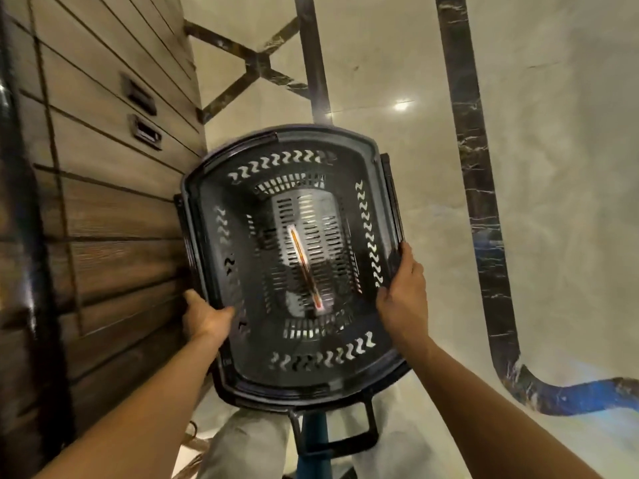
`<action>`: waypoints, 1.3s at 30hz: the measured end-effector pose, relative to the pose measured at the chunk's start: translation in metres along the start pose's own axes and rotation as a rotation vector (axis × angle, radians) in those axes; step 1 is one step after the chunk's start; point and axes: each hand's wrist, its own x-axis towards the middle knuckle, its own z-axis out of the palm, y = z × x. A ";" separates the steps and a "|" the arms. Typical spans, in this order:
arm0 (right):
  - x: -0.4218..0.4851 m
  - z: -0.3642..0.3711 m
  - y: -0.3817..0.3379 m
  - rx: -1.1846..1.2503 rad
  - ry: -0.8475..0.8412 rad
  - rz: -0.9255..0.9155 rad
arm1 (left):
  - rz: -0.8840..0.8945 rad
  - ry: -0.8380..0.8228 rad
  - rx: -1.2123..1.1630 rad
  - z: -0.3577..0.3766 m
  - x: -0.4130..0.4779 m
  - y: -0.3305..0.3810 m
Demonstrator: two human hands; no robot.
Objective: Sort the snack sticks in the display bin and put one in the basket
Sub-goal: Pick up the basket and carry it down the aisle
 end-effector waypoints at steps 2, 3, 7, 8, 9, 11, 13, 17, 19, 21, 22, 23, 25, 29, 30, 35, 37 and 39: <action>0.004 -0.005 0.000 0.090 -0.027 0.081 | 0.004 -0.006 -0.024 -0.002 0.001 0.000; 0.007 -0.008 -0.001 0.109 -0.033 0.093 | 0.021 -0.007 -0.039 -0.004 0.000 0.002; 0.021 -0.034 -0.013 0.138 -0.020 0.030 | 0.129 -0.001 -0.059 -0.023 -0.010 0.031; 0.023 -0.047 -0.019 0.145 -0.022 0.016 | 0.158 0.000 -0.055 -0.031 -0.015 0.042; 0.023 -0.062 -0.025 0.161 -0.020 -0.005 | 0.189 0.003 -0.046 -0.042 -0.023 0.054; 0.021 -0.101 -0.042 0.177 -0.008 -0.030 | 0.255 0.006 -0.033 -0.069 -0.045 0.082; 0.016 -0.149 -0.061 0.174 0.012 -0.046 | 0.313 0.001 -0.055 -0.103 -0.078 0.113; -0.004 -0.265 -0.112 0.212 0.076 -0.149 | 0.470 0.018 -0.123 -0.177 -0.161 0.178; -0.017 -0.324 -0.134 0.215 0.111 -0.197 | 0.534 0.044 -0.129 -0.211 -0.205 0.209; -0.033 -0.380 -0.152 0.238 0.161 -0.236 | 0.586 0.067 -0.146 -0.240 -0.247 0.235; -0.041 -0.404 -0.159 0.252 0.186 -0.258 | 0.611 0.080 -0.161 -0.252 -0.269 0.245; -0.050 -0.427 -0.164 0.270 0.212 -0.281 | 0.640 0.095 -0.185 -0.263 -0.288 0.256; -0.063 -0.469 -0.169 0.299 0.260 -0.311 | 0.694 0.125 -0.237 -0.279 -0.325 0.275; -0.081 -0.541 -0.176 0.326 0.304 -0.342 | 0.761 0.165 -0.259 -0.303 -0.392 0.308; -0.084 -0.556 -0.178 0.337 0.303 -0.345 | 0.778 0.167 -0.275 -0.309 -0.405 0.315; -0.082 -0.616 -0.185 0.345 0.321 -0.367 | 0.840 0.166 -0.266 -0.327 -0.439 0.356; -0.070 -0.633 -0.187 0.325 0.317 -0.343 | 0.856 0.172 -0.272 -0.330 -0.453 0.371; -0.053 -0.648 -0.191 0.305 0.317 -0.338 | 0.873 0.167 -0.278 -0.336 -0.466 0.390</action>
